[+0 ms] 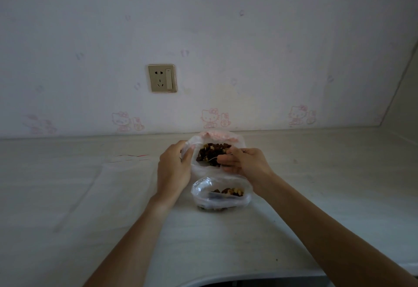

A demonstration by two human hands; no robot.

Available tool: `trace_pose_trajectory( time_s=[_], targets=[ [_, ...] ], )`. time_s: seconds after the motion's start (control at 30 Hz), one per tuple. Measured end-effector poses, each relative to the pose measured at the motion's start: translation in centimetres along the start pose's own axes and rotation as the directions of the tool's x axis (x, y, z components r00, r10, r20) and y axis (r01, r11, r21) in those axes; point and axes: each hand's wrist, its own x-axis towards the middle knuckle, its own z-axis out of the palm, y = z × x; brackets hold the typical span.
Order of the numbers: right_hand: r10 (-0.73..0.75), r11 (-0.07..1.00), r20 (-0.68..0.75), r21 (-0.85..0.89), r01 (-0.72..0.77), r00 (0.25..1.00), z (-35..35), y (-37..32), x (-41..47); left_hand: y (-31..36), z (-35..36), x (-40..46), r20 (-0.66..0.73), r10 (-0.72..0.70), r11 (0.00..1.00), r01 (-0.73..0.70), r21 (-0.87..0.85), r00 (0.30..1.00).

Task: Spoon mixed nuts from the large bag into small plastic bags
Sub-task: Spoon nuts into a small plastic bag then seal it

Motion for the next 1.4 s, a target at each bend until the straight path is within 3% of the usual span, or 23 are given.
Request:
trace_pose_trajectory(
  time_s=[0.17, 0.4, 0.77, 1.1, 1.4],
  targets=[
    [0.015, 0.997, -0.019, 0.074, -0.014, 1.0, -0.1, -0.2, -0.3, 0.1, -0.1, -0.1, -0.003, 0.052, 0.999, -0.052, 0.011, 0.999],
    [-0.018, 0.995, -0.082, 0.097, 0.026, 0.996, 0.0, 0.0, -0.4, -0.7, -0.1, -0.1, 0.011, 0.016, 0.998, -0.016, 0.059, 1.0],
    [0.042, 0.999, -0.034, 0.016, -0.041, 0.999, 0.2, -0.8, -0.1, -1.2, 0.4, -0.2, 0.076, 0.069, 0.998, -0.068, -0.017, 0.995],
    [0.093, 0.984, 0.009, 0.149, -0.094, 0.996, -0.6, -0.8, -0.2, -0.7, 0.1, -0.5, 0.003, -0.016, 1.0, 0.016, -0.005, 1.0],
    [0.015, 0.996, -0.006, 0.089, -0.014, 1.0, -3.0, -1.1, -0.8, 0.0, -0.2, -0.6, 0.012, -0.08, 0.997, 0.08, -0.009, 0.997]
  ],
)
